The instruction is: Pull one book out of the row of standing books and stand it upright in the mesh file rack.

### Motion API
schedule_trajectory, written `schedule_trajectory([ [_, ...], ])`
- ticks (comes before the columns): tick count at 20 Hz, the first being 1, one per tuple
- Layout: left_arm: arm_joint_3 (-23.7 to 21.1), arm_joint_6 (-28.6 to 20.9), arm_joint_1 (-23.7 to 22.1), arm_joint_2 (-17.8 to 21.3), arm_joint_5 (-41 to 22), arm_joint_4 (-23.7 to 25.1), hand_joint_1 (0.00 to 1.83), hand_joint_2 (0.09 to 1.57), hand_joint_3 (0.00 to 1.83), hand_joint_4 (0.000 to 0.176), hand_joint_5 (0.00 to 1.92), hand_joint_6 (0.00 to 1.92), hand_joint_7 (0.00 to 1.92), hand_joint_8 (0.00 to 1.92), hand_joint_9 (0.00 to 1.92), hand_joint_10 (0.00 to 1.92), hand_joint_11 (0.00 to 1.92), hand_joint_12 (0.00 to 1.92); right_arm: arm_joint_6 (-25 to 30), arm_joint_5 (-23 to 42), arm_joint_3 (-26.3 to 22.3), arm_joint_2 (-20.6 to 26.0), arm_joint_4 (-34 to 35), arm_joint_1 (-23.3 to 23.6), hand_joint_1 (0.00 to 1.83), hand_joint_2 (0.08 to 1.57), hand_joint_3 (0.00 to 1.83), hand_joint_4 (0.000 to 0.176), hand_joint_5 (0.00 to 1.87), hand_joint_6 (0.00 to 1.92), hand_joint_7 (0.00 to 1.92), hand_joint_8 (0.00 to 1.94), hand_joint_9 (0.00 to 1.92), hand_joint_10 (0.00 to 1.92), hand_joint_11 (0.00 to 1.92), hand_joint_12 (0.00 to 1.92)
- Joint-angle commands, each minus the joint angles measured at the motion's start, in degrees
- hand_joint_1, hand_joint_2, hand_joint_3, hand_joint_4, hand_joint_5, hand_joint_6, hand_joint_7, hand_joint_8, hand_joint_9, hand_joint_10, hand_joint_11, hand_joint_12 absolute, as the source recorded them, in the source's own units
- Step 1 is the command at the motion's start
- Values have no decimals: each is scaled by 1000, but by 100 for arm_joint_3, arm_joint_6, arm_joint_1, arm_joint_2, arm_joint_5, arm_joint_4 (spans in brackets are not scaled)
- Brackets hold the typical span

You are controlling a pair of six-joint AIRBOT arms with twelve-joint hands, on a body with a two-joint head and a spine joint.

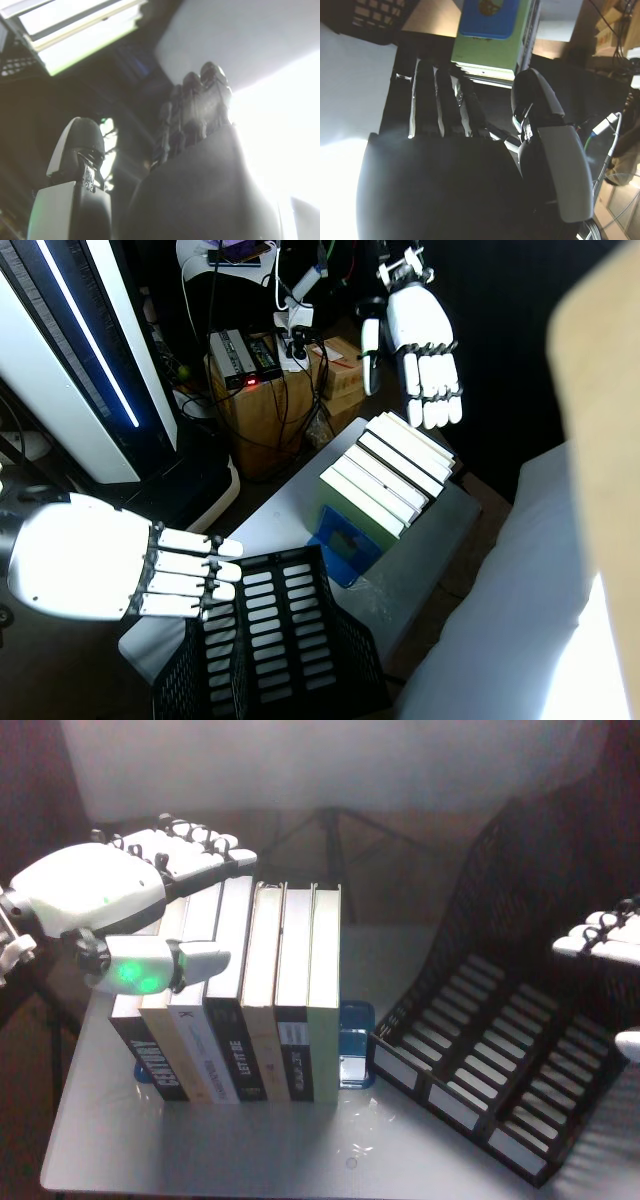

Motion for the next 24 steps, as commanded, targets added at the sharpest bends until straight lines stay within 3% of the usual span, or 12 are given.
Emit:
schedule_trajectory([
  [1, 60, 0, -40, -24, -494, -142, 0, 1343, 31, 28, 40, 39, 0, 0, 0, 0, 0, 0, 6, 559, 37, 40, 117, 42, 88, 1403, 3, 0, 0, 0, 0, 0, 0, 0, 0, 189],
  [3, 185, -58, -95, -168, -305, -16, 0, 1323, 17, 47, 44, 39, 0, 0, 0, 0, 0, 0, 6, 561, 58, 11, 157, -28, 74, 1408, 0, 0, 0, 0, 0, 0, 0, 0, 0, 16],
  [5, 271, -71, -170, -275, -52, 140, 0, 1264, 0, 65, 123, 69, 0, 0, 0, 0, 0, 0, 6, 571, 75, -19, 210, -73, 80, 1412, 0, 0, 0, 0, 0, 0, 0, 0, 0, 0],
  [6, 313, -74, -198, -327, 61, 204, 0, 1258, 0, 66, 157, 82, 0, 0, 0, 0, 0, 0, 6, 577, 82, -33, 231, -93, 100, 1407, 0, 0, 0, 0, 0, 0, 0, 0, 0, 0],
  [7, 357, -74, -223, -382, 172, 260, 0, 1259, 0, 50, 241, 66, 0, 0, 0, 0, 0, 0, 6, 583, 86, -40, 250, -108, 92, 1407, 0, 0, 0, 0, 0, 0, 0, 0, 0, 0],
  [14, 554, -73, -347, -647, 793, 621, 0, 1181, 0, 56, 462, 41, 0, 0, 0, 0, 0, 0, 6, 640, 101, -65, 397, -222, 107, 1416, 2, 0, 0, 0, 0, 0, 0, 0, 0, 0],
  [20, 626, -25, -445, -816, 1246, 1019, 0, 1179, 0, 47, 517, 49, 0, 0, 0, 0, 0, 0, 6, 682, 103, -81, 485, -275, 147, 1417, 1, 0, 0, 0, 0, 0, 0, 0, 0, 0],
  [21, 597, 64, -492, -829, 1373, 1139, 0, 1180, 0, 55, 503, 41, 0, 0, 0, 0, 0, 0, 6, 693, 103, -87, 511, -293, 158, 1415, 0, 0, 0, 0, 0, 0, 0, 0, 0, 0],
  [22, 565, 139, -519, -828, 1435, 1202, 0, 1176, 0, 77, 544, 52, 0, 0, 0, 0, 0, 0, 6, 700, 103, -89, 523, -301, 183, 1414, 0, 0, 0, 0, 0, 0, 0, 0, 0, 0],
  [23, 500, 258, -541, -804, 1499, 1250, 0, 1169, 0, 79, 581, 65, 0, 0, 0, 0, 0, 0, 6, 709, 102, -92, 539, -316, 189, 1411, 0, 0, 0, 0, 0, 0, 0, 0, 0, 0],
  [24, 457, 320, -543, -779, 1518, 1286, 0, 1154, 0, 61, 692, 57, 0, 0, 0, 0, 0, 0, 6, 714, 102, -99, 546, -323, 198, 1409, 0, 0, 0, 0, 0, 0, 0, 0, 0, 0],
])
